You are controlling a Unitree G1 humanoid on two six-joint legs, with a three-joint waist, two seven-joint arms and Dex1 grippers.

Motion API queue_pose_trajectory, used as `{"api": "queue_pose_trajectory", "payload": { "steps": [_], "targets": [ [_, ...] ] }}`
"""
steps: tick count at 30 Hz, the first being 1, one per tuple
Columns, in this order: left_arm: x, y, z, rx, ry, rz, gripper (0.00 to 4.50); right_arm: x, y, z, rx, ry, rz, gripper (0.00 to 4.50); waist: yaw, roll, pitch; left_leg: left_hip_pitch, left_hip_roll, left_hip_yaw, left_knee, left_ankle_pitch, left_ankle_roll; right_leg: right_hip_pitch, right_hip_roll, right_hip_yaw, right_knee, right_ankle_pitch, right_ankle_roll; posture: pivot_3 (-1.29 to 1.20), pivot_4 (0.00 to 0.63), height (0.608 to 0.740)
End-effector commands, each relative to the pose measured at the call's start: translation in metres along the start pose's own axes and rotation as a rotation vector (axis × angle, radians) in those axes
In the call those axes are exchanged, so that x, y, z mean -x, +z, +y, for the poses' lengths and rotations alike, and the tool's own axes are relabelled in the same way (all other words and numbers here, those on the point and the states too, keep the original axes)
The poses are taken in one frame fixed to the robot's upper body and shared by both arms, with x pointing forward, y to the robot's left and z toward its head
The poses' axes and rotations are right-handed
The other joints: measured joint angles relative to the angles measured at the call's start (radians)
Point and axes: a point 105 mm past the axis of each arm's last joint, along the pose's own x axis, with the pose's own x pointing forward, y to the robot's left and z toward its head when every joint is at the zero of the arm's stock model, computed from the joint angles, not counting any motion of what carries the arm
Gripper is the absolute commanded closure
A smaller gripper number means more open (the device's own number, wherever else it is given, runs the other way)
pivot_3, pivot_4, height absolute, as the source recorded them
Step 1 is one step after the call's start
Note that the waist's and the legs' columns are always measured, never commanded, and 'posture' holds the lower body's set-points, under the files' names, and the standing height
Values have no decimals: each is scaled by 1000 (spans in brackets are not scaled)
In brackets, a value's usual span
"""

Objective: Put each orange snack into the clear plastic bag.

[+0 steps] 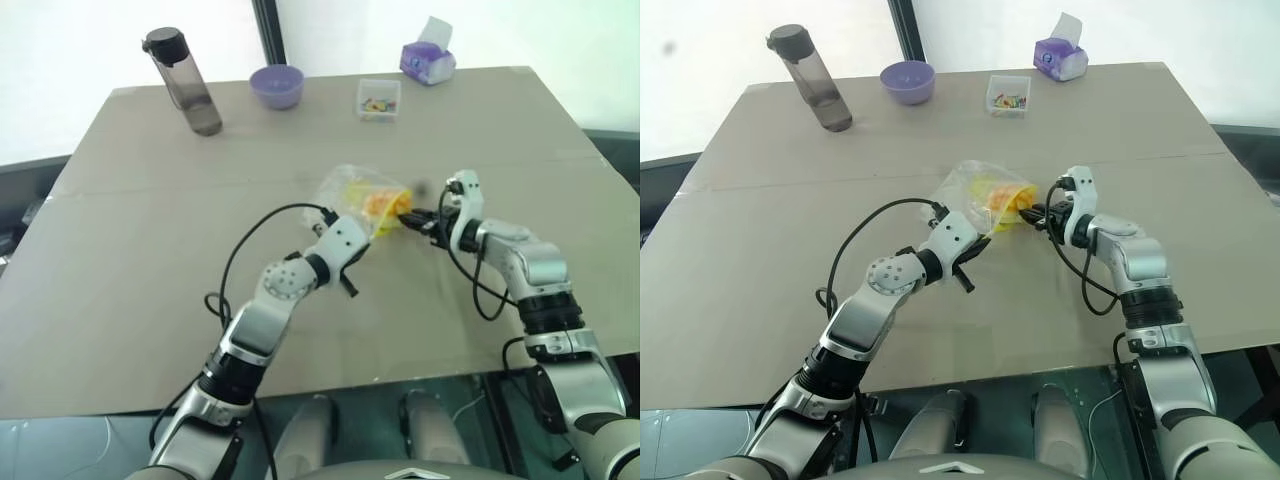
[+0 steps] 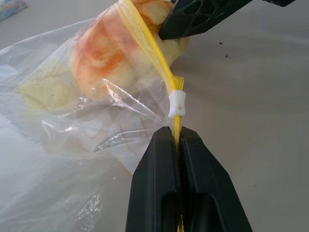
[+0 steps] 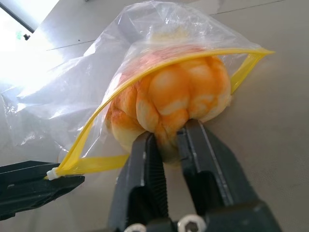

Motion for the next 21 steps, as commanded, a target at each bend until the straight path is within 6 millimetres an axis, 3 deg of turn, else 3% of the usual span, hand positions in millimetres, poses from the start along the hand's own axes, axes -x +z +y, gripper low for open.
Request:
{"api": "queue_pose_trajectory", "payload": {
  "steps": [1, 10, 15, 21],
  "targets": [
    [2, 11, -1, -23, -5, -43, 4500, -1, 22, 14, 106, 47, -61, 4369, 0, 0, 0, 0, 0, 0, 0, 0, 0, 0, 0, 0, 0, 0, 0, 0, 150, 739],
    [1, 17, 0, -35, -11, -75, 4500, -2, 31, 34, 127, 158, -101, 4369, 0, 0, 0, 0, 0, 0, 0, 0, 0, 0, 0, 0, 0, 0, 0, 0, 150, 739],
    [1, 18, 1, -37, -3, -82, 4500, -7, 27, 8, -49, 44, -82, 4369, 1, 0, 0, 0, 0, 0, 0, 0, 0, 0, 0, 0, 0, 0, 0, 0, 150, 739],
    [5, 19, 2, -10, -13, -106, 4500, -1, 34, 9, -167, 121, -112, 4369, 0, 0, 0, 0, 0, 0, 0, 0, 0, 0, 0, 0, 0, 0, 0, 0, 150, 739]
  ]
}}
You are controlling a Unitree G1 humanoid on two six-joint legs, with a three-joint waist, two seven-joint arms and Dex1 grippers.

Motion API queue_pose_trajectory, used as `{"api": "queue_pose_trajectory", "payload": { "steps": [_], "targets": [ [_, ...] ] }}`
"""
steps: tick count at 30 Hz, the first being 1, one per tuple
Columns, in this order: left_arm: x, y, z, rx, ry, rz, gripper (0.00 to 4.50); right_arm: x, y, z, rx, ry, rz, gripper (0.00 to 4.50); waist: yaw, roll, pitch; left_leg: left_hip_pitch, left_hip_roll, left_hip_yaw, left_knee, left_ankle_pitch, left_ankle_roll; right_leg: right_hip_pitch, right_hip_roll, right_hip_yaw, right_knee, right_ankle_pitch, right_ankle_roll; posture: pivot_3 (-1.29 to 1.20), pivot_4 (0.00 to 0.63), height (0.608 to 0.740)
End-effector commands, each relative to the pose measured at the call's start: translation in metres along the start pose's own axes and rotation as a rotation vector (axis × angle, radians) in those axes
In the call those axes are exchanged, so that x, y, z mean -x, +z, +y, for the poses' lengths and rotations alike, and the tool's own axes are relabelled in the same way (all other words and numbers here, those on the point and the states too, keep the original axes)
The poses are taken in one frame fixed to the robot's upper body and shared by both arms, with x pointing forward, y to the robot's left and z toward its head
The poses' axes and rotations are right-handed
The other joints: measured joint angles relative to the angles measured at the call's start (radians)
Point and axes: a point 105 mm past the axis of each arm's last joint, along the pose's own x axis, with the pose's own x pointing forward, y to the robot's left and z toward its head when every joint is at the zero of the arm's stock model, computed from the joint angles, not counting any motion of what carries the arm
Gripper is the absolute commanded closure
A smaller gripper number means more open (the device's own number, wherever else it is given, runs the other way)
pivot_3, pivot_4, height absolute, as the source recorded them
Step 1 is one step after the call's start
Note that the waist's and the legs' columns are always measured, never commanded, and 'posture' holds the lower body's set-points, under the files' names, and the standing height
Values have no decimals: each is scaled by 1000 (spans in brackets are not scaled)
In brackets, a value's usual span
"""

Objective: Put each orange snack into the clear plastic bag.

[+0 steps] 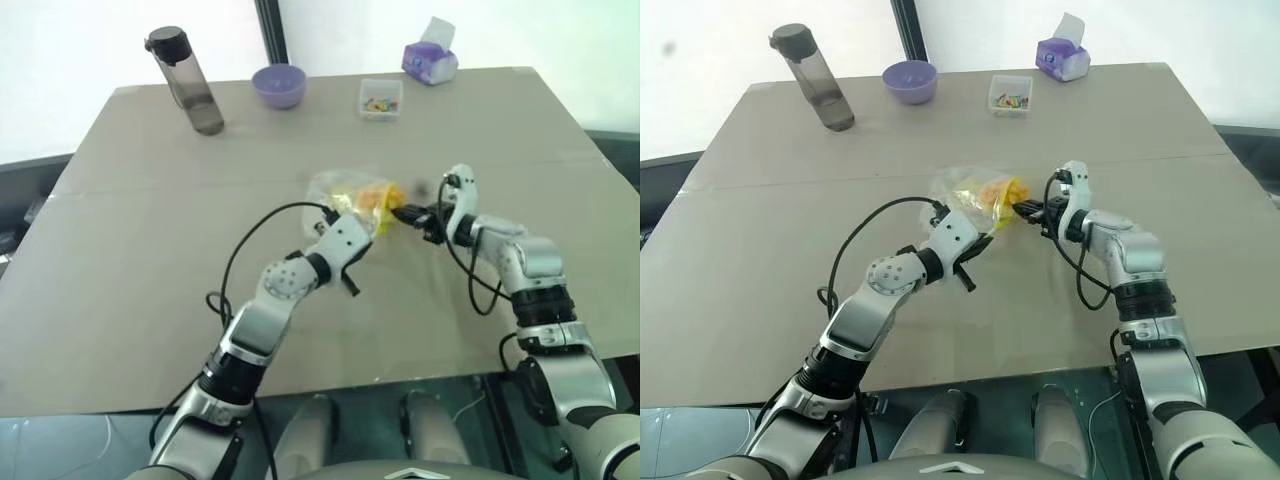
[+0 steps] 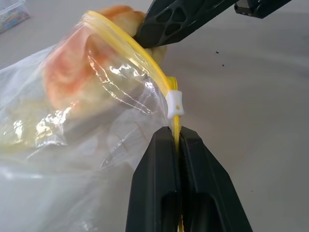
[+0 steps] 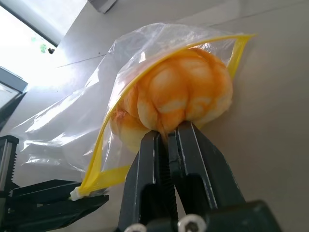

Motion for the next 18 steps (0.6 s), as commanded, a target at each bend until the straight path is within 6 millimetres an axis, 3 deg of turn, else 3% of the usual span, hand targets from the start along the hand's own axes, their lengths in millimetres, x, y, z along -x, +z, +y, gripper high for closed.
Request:
{"api": "queue_pose_trajectory", "payload": {
  "steps": [1, 8, 18],
  "targets": [
    [5, 15, 4, -4, -9, -87, 4500, 4, 24, 8, 13, 78, -60, 4369, -2, 0, 0, 0, 0, 0, 0, 0, 0, 0, 0, 0, 0, 0, 0, 0, 150, 739],
    [13, 18, 16, 14, -39, -154, 4500, 9, 24, 20, 62, 190, -38, 4369, -2, 0, 0, 0, 0, 0, 0, 0, 0, 0, 0, 0, 0, 0, 0, 0, 150, 739],
    [25, 17, 22, -43, -197, -235, 4500, 8, 25, 3, 171, 112, -18, 4369, -2, 0, 0, 0, 0, 0, 0, 0, 0, 0, 0, 0, 0, 0, 0, 0, 150, 739]
  ]
}}
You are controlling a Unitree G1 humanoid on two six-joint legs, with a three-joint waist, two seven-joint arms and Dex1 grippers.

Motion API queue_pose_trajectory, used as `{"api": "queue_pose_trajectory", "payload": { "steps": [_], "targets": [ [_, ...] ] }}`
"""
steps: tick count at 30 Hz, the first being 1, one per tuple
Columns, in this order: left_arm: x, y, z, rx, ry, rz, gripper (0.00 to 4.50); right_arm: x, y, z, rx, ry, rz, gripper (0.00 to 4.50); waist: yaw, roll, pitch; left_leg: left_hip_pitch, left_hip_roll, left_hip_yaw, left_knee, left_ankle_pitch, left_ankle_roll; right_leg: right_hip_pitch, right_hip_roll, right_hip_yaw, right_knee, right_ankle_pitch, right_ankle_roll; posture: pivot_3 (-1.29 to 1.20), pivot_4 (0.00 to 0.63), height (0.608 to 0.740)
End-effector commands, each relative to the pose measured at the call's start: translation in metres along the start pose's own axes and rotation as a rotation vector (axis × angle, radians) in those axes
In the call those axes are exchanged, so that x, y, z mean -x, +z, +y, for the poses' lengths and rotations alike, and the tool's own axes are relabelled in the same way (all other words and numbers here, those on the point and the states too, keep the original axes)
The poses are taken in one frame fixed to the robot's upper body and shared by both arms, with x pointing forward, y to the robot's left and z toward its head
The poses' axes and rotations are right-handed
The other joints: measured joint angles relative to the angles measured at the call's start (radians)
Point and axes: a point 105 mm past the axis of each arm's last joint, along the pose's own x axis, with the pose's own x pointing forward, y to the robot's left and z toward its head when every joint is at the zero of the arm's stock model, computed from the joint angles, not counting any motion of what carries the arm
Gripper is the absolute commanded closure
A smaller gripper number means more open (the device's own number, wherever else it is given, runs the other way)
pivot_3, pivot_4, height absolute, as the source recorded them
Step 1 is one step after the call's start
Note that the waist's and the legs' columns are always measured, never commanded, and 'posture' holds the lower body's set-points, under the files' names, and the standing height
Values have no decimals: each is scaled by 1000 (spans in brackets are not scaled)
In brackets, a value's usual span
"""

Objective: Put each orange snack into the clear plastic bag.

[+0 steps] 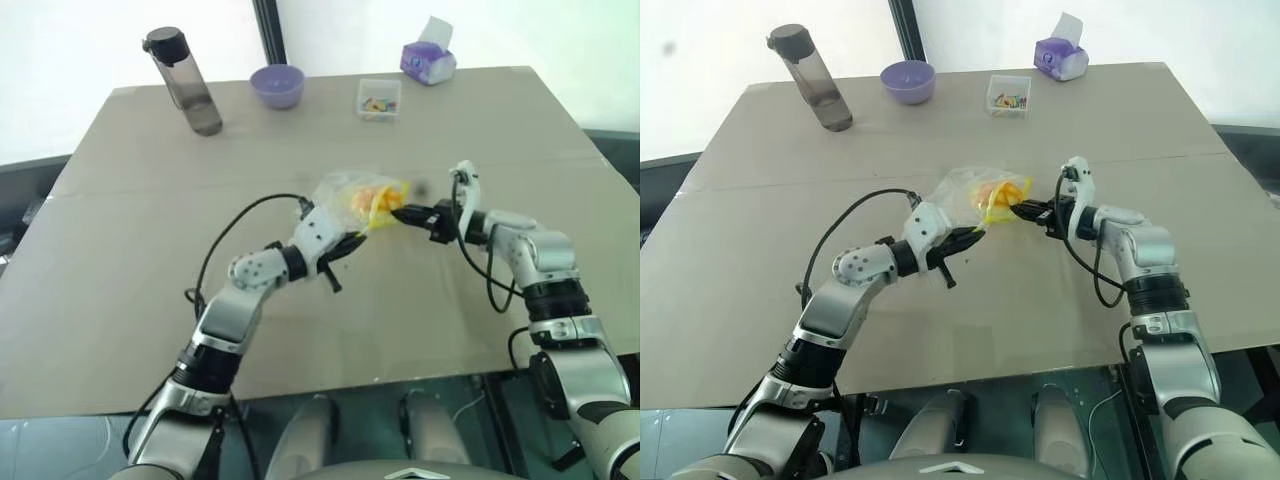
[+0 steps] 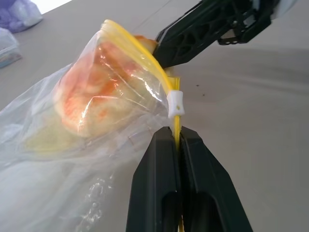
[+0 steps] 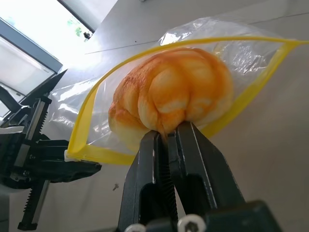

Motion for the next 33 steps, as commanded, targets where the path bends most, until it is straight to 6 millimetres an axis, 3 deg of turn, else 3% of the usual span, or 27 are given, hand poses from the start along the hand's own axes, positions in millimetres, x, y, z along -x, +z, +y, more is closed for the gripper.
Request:
{"api": "queue_pose_trajectory", "payload": {
  "steps": [1, 4, 7, 10, 13, 17, 19, 23, 26, 28, 31, 33],
  "targets": [
    [3, 11, 6, -51, -30, -52, 4500, 2, 17, -5, 67, -23, -32, 4369, -1, 0, 0, 0, 0, 0, 0, 0, 0, 0, 0, 0, 0, 0, 0, 0, 150, 739],
    [4, 9, 7, -60, -57, -52, 4500, 3, 22, 8, 60, 62, -55, 4369, -1, 0, 0, 0, 0, 0, 0, 0, 0, 0, 0, 0, 0, 0, 0, 0, 150, 739],
    [3, 7, 8, -62, -70, -55, 4500, 2, 20, -9, 85, -50, -31, 4369, -1, 0, 0, 0, 0, 0, 0, 0, 0, 0, 0, 0, 0, 0, 0, 0, 150, 739],
    [2, 6, 7, -70, -89, -56, 4500, 2, 21, 8, 91, 51, -40, 4369, -1, 0, 0, 0, 0, 0, 0, 0, 0, 0, 0, 0, 0, 0, 0, 0, 150, 739],
    [1, 6, 7, -71, -104, -63, 4500, -2, 20, -11, 111, -93, -21, 4369, -3, 0, 0, 0, 0, 0, 0, 0, 0, 0, 0, 0, 0, 0, 0, 0, 150, 739],
    [-2, 6, 6, -73, -117, -68, 4500, -4, 22, 1, 122, -33, -30, 4369, -1, 0, 0, 0, 0, 0, 0, 0, 0, 0, 0, 0, 0, 0, 0, 0, 150, 739],
    [-3, 6, 4, -73, -124, -71, 4500, -6, 23, -17, 124, -178, -14, 4369, -2, 0, 0, 0, 0, 0, 0, 0, 0, 0, 0, 0, 0, 0, 0, 0, 150, 739],
    [-5, 6, 1, -72, -137, -76, 4500, -12, 30, 14, 156, -30, -36, 4369, -3, 0, 0, 0, 0, 0, 0, 0, 0, -1, 0, 0, 0, 0, 0, 0, 150, 739],
    [-6, 7, 1, -71, -137, -81, 4500, -12, 28, -6, 197, -170, -7, 4369, -3, 0, 0, 0, 0, 0, 0, 0, 0, -1, 0, 0, 0, 0, 0, 0, 150, 739],
    [-8, 7, 2, -71, -131, -86, 4500, -13, 25, 11, 157, -62, -10, 4369, 0, 0, 0, 0, 0, 0, 0, 0, 0, 0, 0, 0, 0, 0, 0, 0, 150, 739],
    [-9, 10, 4, -68, -114, -101, 4500, -12, 21, 11, 162, -66, 13, 3384, -1, 0, 0, 0, 0, 0, 0, 0, 0, 0, 0, 0, 0, 0, 0, 0, 150, 739],
    [-10, 13, 6, -60, -95, -113, 4500, -11, 19, 13, 173, -62, 19, 2445, 0, 0, 0, -1, 0, 0, 0, 0, 0, 0, 0, 0, 0, 0, 0, 0, 150, 739]
  ]
}}
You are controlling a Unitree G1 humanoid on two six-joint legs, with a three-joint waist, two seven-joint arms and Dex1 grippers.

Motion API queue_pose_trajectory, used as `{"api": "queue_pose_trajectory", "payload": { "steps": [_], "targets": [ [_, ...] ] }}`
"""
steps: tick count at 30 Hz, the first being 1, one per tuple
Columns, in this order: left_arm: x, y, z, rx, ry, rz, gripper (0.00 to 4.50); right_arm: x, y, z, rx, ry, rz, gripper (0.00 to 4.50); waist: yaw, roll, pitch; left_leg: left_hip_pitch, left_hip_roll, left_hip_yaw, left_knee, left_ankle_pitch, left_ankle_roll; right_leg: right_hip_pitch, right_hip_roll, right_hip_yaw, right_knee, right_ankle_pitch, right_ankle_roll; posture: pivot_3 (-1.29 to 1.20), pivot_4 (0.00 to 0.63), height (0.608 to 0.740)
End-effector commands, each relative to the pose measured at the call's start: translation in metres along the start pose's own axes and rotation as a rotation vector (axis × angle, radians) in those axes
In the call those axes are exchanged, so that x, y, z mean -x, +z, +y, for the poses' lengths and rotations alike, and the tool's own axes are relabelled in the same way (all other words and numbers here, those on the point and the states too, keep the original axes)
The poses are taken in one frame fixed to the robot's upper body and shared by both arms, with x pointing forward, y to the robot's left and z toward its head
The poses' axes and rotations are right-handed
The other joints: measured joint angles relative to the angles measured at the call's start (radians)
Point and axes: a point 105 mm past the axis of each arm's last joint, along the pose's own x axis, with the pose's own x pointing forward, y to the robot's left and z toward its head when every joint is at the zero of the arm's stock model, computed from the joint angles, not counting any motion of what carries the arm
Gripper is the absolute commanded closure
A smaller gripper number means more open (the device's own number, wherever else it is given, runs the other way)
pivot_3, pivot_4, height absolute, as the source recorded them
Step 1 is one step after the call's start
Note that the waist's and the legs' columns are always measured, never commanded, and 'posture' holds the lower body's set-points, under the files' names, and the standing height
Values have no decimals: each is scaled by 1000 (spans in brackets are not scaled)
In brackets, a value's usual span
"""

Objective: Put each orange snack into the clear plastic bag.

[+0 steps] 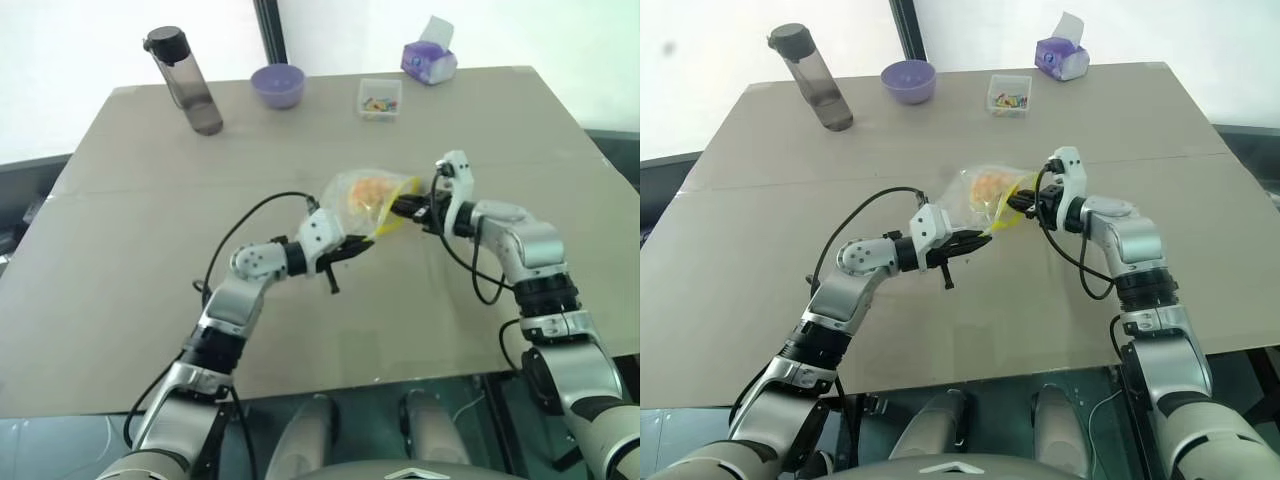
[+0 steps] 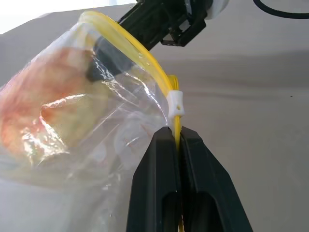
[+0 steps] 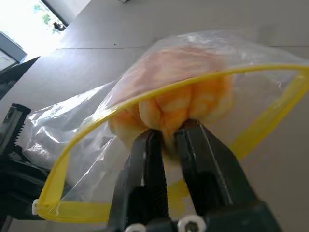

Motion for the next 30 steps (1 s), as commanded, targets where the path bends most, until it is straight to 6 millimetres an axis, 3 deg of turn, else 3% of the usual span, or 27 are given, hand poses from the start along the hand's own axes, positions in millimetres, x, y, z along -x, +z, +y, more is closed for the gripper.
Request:
{"api": "queue_pose_trajectory", "payload": {
  "steps": [1, 3, 11, 13, 16, 20, 25, 30],
  "targets": [
    [-1, 13, 9, -21, 44, -50, 4500, 5, 11, 6, 53, 19, -30, 1961, 0, 0, 0, 0, 0, 0, 0, 0, 0, 0, 0, 0, 0, 0, 0, 0, 150, 739],
    [-1, 14, 10, -12, 59, -56, 4500, 10, 10, 5, 72, 12, -30, 1037, 0, 0, 0, 0, 0, 0, 0, 0, 0, 0, 0, 0, 0, 0, 0, 0, 150, 739],
    [5, 17, 18, 76, 148, -105, 4500, 73, 5, -5, 207, 66, 11, 1037, 3, 0, 0, 0, 0, 0, 0, -1, 2, 1, 0, 0, -1, 0, 0, 0, 150, 739],
    [5, 16, 19, 100, 163, -116, 4500, 81, -12, -17, 296, 23, 114, 1037, 0, 0, 0, 1, 0, 0, 0, -2, 4, 1, 0, 0, 0, 0, 0, 0, 150, 739],
    [3, 19, 19, 159, 191, -155, 4500, 72, -24, -44, 477, -128, 210, 1037, -4, 0, 0, 2, 1, 1, 0, -2, 4, 1, 0, 0, 0, 0, 0, 0, 150, 739],
    [0, 21, 13, 206, 196, -180, 4500, 46, -25, -53, 644, -170, 218, 1037, -8, 0, 0, 3, 1, 3, 0, 0, 0, 1, 0, 2, 1, 0, 0, 0, 150, 739],
    [-1, 22, 7, 208, 187, -174, 4500, 24, -12, -69, 727, -269, 156, 1037, -7, 0, 0, 2, 1, 3, 0, 0, 0, 1, 0, 2, 1, 0, 0, 0, 150, 739],
    [3, 22, 6, 202, 187, -163, 4500, 13, 3, -70, 783, -260, 90, 1037, -2, 0, 0, 2, 1, 3, 0, 0, 0, 1, 0, 2, 0, 0, 0, 0, 150, 739]
  ]
}}
